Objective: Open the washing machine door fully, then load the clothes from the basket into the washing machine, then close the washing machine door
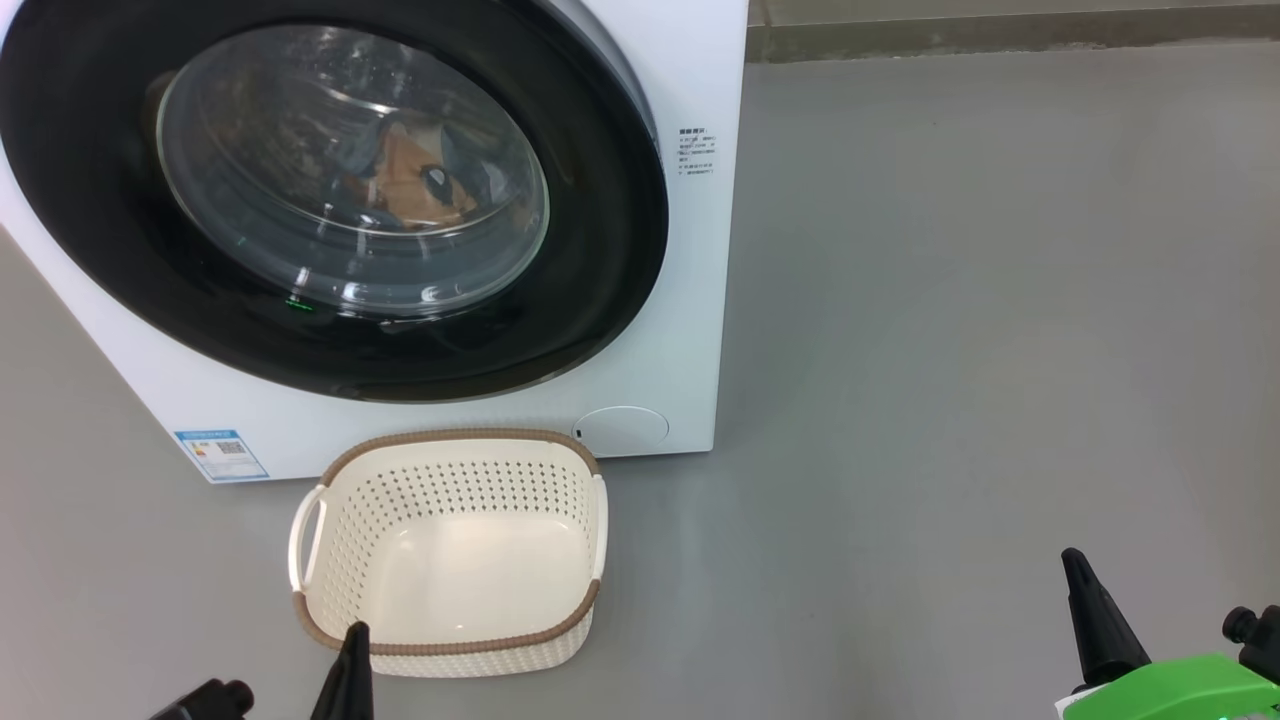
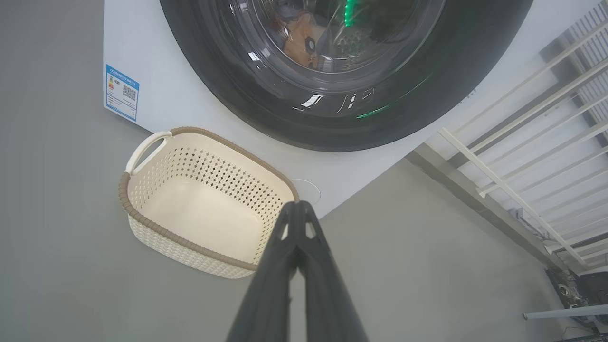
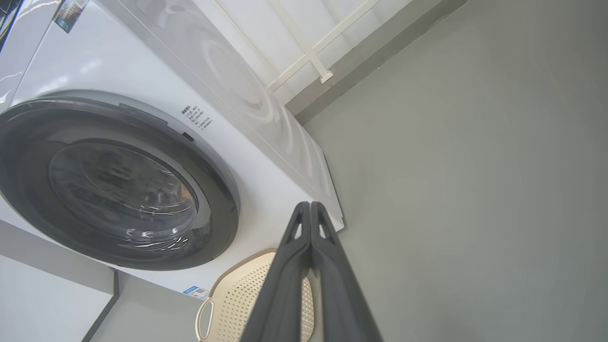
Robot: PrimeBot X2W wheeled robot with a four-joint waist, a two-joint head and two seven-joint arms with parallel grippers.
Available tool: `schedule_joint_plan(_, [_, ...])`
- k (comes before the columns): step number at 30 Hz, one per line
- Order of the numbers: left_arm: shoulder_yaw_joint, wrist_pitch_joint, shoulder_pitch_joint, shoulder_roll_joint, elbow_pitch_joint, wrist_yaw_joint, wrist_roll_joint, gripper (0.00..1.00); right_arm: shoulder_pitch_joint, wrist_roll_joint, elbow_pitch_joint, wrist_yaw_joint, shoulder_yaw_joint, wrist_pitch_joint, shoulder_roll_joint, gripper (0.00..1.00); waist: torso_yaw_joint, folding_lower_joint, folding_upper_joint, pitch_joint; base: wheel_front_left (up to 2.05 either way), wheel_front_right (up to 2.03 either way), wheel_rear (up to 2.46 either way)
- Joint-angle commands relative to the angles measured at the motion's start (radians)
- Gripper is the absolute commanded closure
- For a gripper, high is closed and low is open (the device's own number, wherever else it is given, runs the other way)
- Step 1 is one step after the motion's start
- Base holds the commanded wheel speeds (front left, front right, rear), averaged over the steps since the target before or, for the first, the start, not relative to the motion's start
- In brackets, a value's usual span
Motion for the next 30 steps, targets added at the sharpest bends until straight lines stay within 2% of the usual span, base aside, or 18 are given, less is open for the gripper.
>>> schedule_joint_plan(1, [0.027, 0.004, -0.044, 0.005, -0.033, -0.012, -0.023, 1.0, -0.05, 0.033, -0.02, 0.0, 0.007, 0.002, -0.018, 1.0, 0.0, 0.0, 0.0, 0.0, 0.0, 0.0, 0.0])
schedule_joint_plan(30, [0.129, 0.077, -0.06, -0.018, -0.052, -0.066, -0.305, 1.0, -0.11, 0.356, 0.033, 0.0, 0.012, 0.031, -0.024, 1.0, -0.011, 0.0, 0.0, 0.0, 0.0, 0.0, 0.0])
